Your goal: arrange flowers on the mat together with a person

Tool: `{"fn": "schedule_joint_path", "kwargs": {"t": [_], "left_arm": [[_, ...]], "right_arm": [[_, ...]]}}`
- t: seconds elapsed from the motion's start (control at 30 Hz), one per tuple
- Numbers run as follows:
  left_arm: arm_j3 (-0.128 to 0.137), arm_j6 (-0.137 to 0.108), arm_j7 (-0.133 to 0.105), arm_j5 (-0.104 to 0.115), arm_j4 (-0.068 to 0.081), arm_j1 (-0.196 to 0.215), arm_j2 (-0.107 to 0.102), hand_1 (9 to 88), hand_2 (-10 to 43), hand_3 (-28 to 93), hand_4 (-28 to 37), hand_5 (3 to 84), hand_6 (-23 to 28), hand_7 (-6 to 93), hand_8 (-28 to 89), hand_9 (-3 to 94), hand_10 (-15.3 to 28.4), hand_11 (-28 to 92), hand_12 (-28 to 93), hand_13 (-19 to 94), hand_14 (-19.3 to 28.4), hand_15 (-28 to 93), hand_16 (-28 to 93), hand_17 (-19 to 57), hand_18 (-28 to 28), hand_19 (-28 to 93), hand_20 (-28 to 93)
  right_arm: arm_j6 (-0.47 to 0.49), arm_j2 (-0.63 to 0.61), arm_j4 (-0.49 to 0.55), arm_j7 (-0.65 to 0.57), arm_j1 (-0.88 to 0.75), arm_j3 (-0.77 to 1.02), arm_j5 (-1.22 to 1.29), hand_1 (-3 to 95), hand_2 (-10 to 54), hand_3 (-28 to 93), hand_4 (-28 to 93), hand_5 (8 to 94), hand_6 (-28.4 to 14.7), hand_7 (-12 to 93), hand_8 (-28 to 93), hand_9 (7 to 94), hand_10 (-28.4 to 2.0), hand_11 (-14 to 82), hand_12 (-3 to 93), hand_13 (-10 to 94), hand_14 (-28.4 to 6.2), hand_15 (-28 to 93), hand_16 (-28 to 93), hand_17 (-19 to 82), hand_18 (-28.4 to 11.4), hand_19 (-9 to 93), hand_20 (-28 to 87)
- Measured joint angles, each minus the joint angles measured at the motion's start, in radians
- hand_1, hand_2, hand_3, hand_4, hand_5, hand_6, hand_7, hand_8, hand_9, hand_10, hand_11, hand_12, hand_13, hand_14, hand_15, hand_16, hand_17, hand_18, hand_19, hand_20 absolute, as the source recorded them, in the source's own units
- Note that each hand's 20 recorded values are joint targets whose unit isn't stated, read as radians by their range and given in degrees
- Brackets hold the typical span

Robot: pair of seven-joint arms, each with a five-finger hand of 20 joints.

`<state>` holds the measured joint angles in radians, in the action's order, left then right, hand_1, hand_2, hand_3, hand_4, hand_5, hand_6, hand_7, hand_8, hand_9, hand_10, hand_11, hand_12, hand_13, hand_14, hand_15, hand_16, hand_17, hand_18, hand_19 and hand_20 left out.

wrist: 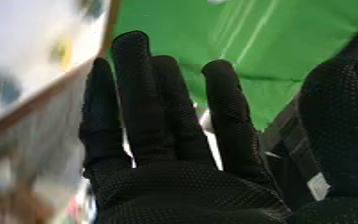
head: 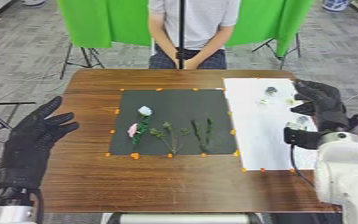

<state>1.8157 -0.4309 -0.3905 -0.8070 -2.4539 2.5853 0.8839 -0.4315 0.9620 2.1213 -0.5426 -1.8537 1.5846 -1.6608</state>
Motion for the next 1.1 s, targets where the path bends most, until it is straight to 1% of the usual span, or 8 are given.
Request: {"fn": "schedule_joint_path", "kwargs": {"t": [0.1, 0.2, 0.33, 0.37, 0.53, 0.7, 0.77, 1.1], "left_arm": [[0.0, -0.002, -0.002, 0.001, 0.0, 0.0, -0.003, 17.5, 7.1, 75, -28.3, 34.4, 7.0, 15.7, -11, 36.5, 20.6, 27, 11, 26, 28.4, 55, -10, -7.9, 25.1, 53, 15], [-0.001, -0.003, -0.002, 0.001, 0.0, 0.0, -0.003, 17.6, 7.1, 75, -28.3, 34.4, 6.9, 15.7, -11, 36.5, 20.6, 27, 11, 26, 28.4, 55, -10, -8.0, 25.1, 53, 15], [-0.003, -0.004, -0.002, 0.002, -0.001, 0.0, -0.004, 17.6, 7.1, 75, -28.3, 34.4, 6.9, 15.7, -11, 36.5, 20.6, 27, 11, 26, 28.4, 55, -10, -7.9, 25.1, 53, 15], [-0.004, -0.004, -0.002, 0.002, -0.001, 0.0, -0.005, 17.6, 7.1, 75, -28.3, 34.4, 7.0, 15.7, -11, 36.5, 20.6, 27, 11, 26, 28.4, 55, -10, -7.9, 25.1, 53, 15], [-0.007, -0.004, -0.002, 0.003, -0.001, -0.001, -0.008, 17.6, 7.1, 75, -28.3, 34.4, 7.0, 15.7, -11, 36.5, 20.6, 27, 11, 26, 28.4, 56, -10, -7.9, 25.1, 53, 14], [-0.007, -0.005, -0.004, 0.003, -0.001, -0.001, -0.008, 17.7, 7.1, 75, -28.3, 34.3, 6.9, 15.7, -11, 36.5, 20.6, 27, 11, 26, 28.4, 56, -10, -8.0, 25.1, 53, 14], [-0.007, -0.006, -0.004, 0.003, -0.001, -0.001, -0.008, 17.7, 7.1, 75, -28.3, 34.3, 6.9, 15.7, -11, 36.5, 20.7, 27, 11, 26, 28.4, 56, -10, -8.0, 25.1, 53, 14], [-0.01, -0.005, -0.001, 0.003, -0.001, -0.008, -0.006, 17.8, 7.1, 75, -28.3, 34.3, 6.9, 15.7, -11, 36.6, 20.7, 27, 11, 26, 28.4, 56, -11, -8.0, 25.1, 53, 14]], "right_arm": [[0.015, -0.044, -0.059, -0.164, 0.079, -0.085, -0.123, 28.3, -0.5, 70, -23, 48.9, -2.0, 12, -11, 49.6, -20.6, 17.2, 14.8, 51, -19.0, 62, 7, 20, -26.4, 74, 9], [0.082, -0.061, -0.104, -0.314, 0.146, -0.139, -0.26, 29.7, -0.9, 70, -23, 49.1, -2.5, 12, -11, 49.8, -21.4, 16.9, 14.2, 52, -19.5, 63, 6, 21, -26.7, 78, 2], [0.186, -0.077, -0.164, -0.417, 0.206, -0.186, -0.456, 31.2, -1.6, 69, -23, 49.6, -3.1, 12, -11, 50.7, -21.9, 17.4, 14.4, 55, -19.3, 64, 6, 24, -26.9, 81, -1], [0.2, -0.084, -0.183, -0.43, 0.221, -0.202, -0.499, 31.6, -1.9, 69, -22, 49.9, -3.3, 11, -10, 51.0, -22.2, 17.7, 14.2, 55, -19.4, 65, 6, 25, -27.1, 83, -7], [0.255, -0.115, -0.266, -0.472, 0.29, -0.271, -0.591, 33.0, -2.9, 69, -22, 50.1, -3.4, 11, -11, 51.3, -22.7, 17.2, 14.2, 56, -19.5, 65, 7, 25, -27.3, 84, -9], [0.428, -0.128, -0.328, -0.489, 0.36, -0.304, -0.571, 34.7, -3.9, 70, -23, 50.9, -3.5, 11, -11, 51.9, -22.9, 16.9, 14.2, 56, -19.5, 65, 6, 26, -27.3, 85, -10], [0.466, -0.134, -0.355, -0.49, 0.387, -0.321, -0.549, 36.1, -3.0, 70, -23, 51.3, -3.3, 12, -11, 52.9, -22.3, 16.8, 14.2, 56, -19.5, 65, 6, 26, -27.2, 85, -11], [0.495, -0.138, -0.442, -0.49, 0.436, -0.357, -0.443, 39.7, -5.4, 71, -23, 54.0, -2.6, 12, -11, 56.0, -21.9, 16.9, 14.2, 58, -18.9, 62, 6, 26, -26.7, 85, -12]]}}
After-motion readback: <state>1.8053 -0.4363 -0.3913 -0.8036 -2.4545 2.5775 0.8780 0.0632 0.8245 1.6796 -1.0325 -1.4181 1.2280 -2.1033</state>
